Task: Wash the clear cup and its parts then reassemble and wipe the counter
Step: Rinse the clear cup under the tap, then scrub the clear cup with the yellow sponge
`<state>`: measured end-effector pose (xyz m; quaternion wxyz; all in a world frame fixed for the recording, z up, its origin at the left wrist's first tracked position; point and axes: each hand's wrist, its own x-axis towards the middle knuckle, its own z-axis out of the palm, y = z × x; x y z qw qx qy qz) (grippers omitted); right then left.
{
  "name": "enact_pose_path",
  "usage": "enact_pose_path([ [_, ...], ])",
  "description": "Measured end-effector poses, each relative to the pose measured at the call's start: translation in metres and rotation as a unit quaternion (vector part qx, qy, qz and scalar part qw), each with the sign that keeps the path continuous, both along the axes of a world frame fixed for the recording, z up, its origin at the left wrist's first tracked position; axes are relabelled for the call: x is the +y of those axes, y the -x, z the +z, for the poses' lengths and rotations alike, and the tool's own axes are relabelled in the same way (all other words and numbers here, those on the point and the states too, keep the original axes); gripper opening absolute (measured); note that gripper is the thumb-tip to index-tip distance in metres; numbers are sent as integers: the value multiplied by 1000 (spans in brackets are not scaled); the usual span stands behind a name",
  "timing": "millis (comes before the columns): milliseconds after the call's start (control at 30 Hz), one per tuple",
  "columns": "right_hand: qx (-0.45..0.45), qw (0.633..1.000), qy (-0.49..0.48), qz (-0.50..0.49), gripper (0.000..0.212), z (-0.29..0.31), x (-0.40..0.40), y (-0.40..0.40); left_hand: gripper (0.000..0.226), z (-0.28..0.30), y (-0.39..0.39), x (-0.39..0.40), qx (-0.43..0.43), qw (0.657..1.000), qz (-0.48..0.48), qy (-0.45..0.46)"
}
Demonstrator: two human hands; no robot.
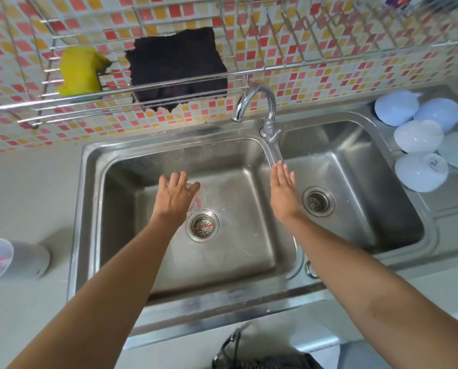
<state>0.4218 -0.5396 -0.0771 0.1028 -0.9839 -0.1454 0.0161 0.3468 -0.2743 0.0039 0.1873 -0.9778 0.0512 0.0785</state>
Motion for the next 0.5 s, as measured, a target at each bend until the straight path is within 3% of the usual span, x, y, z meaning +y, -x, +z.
enact_pose_path([
  [167, 47, 996, -63, -52, 54, 17, 9, 14, 72, 10, 27, 15, -14, 993, 83, 83],
  [267, -49, 980, -191, -10, 46, 53, 39, 51, 80, 24, 47, 25, -54, 961, 176, 208],
  [400, -195, 896, -392, 69, 29, 162, 113, 86, 79, 41, 74, 40, -127, 911, 239, 313],
  [500, -279, 844, -434, 148, 27, 252, 172, 87, 71, 56, 85, 56, -197, 889, 233, 342],
])
